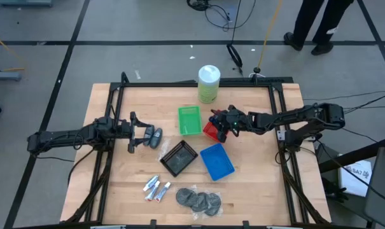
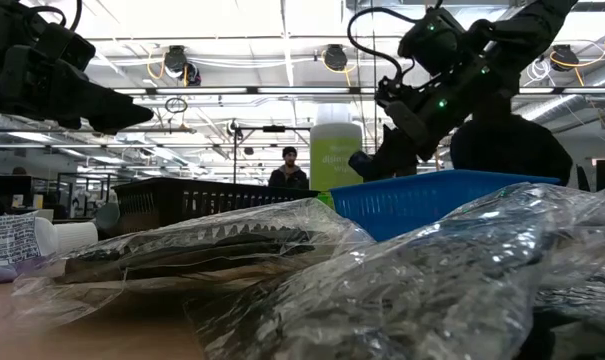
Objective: Pick & Place Travel size toiletries
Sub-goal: Put the blue shaving cream into the red bin, then put the left black deodorant into the green bin
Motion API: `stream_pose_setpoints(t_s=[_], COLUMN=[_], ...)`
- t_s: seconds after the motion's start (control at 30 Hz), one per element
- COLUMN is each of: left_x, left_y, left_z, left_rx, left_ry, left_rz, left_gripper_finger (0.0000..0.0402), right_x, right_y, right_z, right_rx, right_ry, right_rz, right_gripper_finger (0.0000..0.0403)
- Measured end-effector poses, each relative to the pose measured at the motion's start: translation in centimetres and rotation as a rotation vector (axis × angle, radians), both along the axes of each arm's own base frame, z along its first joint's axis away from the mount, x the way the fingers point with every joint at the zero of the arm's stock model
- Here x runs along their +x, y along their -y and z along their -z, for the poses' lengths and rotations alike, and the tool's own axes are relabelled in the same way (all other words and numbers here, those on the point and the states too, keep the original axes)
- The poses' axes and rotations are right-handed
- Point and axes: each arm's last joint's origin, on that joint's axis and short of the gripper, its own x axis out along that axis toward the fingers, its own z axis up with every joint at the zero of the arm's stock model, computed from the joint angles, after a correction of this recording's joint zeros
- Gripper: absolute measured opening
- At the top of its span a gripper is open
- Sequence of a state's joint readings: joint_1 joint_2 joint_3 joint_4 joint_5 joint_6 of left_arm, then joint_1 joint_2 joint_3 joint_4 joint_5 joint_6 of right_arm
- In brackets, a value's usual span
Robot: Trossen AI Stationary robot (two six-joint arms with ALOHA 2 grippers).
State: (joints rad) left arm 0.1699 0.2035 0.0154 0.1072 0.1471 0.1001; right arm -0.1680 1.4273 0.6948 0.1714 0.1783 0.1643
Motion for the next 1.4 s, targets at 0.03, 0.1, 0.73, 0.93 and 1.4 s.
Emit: stream_pose_setpoints(t_s=[0.03,0.1,0.73,0.93,1.4], left_x=[0.0,0.0,0.0,0.0,0.0], left_y=[0.0,0.0,0.0,0.0,0.0], left_z=[0.0,0.0,0.0,0.0,0.0], left_rx=[0.0,0.0,0.0,0.0,0.0], left_ry=[0.0,0.0,0.001,0.001,0.001], left_rz=[0.0,0.0,0.0,0.001,0.001], left_gripper_finger=[0.0273,0.0274,0.0274,0.0274,0.0273], right_x=[-0.1,-0.2,-0.8,-0.7,-0.7], right_y=[0.0,0.0,-0.1,-0.1,-0.1], right_z=[0.1,0.3,1.2,1.0,1.0], right_rx=[0.001,0.008,0.03,0.026,0.025], right_ry=[-0.003,-0.008,-0.009,0.006,0.007], right_rz=[0.0,0.005,0.023,0.021,0.021], right_gripper_finger=[0.0093,0.0093,0.0146,0.0164,0.0175])
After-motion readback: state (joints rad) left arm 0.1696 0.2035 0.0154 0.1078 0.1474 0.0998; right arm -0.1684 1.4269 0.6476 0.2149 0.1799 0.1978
